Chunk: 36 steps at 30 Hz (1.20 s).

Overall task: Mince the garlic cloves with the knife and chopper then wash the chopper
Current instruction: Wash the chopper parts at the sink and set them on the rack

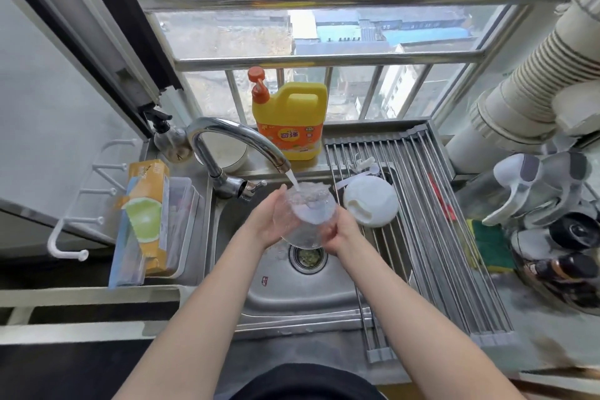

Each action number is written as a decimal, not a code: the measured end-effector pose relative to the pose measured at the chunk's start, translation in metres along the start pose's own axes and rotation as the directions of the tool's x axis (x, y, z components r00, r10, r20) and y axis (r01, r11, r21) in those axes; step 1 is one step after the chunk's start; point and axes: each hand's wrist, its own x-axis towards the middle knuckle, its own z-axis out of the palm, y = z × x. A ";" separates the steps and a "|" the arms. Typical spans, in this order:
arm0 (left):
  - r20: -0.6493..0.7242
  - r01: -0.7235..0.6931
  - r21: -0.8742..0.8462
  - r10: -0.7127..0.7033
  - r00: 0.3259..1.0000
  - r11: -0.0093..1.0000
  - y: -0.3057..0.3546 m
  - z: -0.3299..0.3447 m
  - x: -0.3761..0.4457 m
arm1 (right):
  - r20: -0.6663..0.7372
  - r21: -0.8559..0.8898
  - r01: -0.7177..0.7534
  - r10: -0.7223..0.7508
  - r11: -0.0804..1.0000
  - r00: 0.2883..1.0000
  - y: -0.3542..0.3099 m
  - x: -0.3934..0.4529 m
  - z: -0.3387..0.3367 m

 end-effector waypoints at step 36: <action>-0.361 -0.082 -0.534 -0.139 0.922 0.842 0.071 0.004 0.012 | 0.593 -0.565 0.270 -0.157 -0.779 0.790 0.058 -0.017 -0.043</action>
